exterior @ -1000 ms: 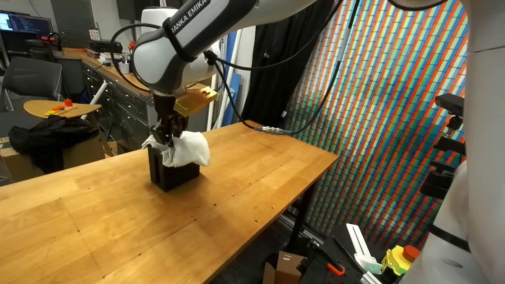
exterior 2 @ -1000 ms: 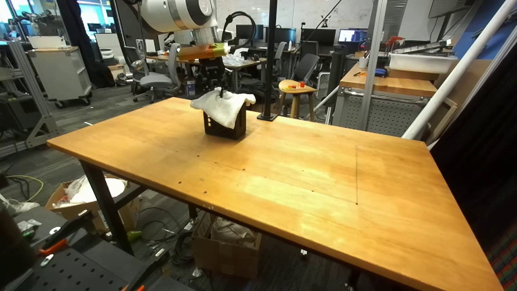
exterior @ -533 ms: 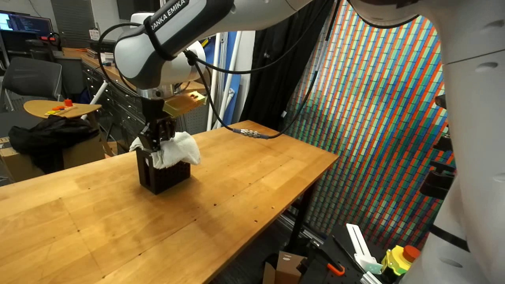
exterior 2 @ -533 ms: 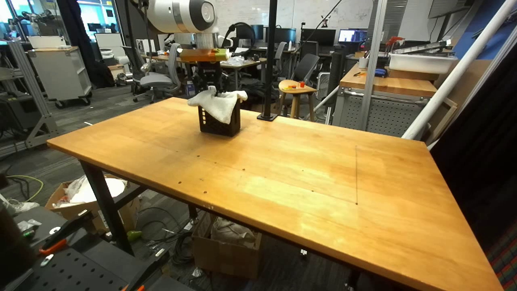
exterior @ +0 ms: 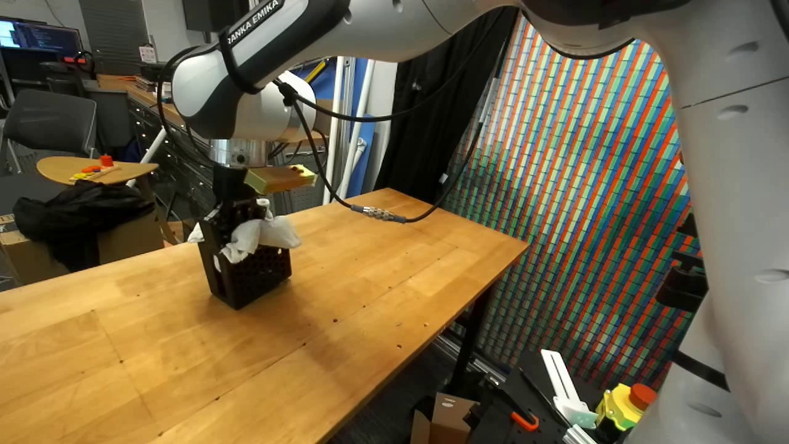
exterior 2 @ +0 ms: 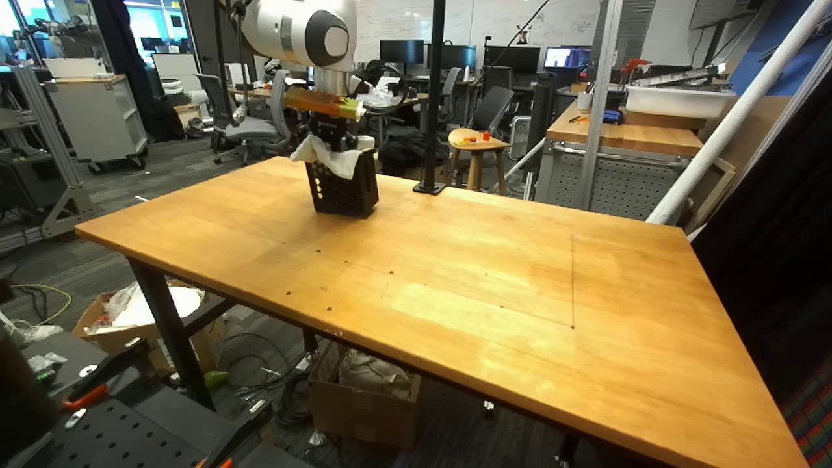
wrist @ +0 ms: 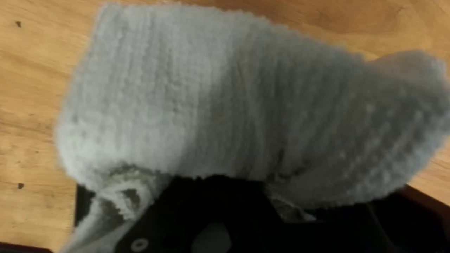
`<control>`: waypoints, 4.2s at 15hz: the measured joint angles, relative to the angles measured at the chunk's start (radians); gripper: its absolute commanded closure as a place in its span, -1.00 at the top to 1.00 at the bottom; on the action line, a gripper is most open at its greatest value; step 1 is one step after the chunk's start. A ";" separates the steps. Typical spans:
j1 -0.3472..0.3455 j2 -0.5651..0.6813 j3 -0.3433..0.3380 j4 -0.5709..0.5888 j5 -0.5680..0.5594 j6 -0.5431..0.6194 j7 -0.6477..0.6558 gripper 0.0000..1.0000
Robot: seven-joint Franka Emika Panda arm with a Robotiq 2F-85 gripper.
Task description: Put the white towel into the box
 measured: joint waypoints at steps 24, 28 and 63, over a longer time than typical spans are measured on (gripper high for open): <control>0.031 -0.163 -0.039 -0.032 -0.142 0.067 0.118 -0.06; 0.046 -0.200 -0.049 -0.043 -0.214 0.060 0.157 -0.54; 0.060 0.015 0.056 -0.100 0.099 0.210 0.185 -0.98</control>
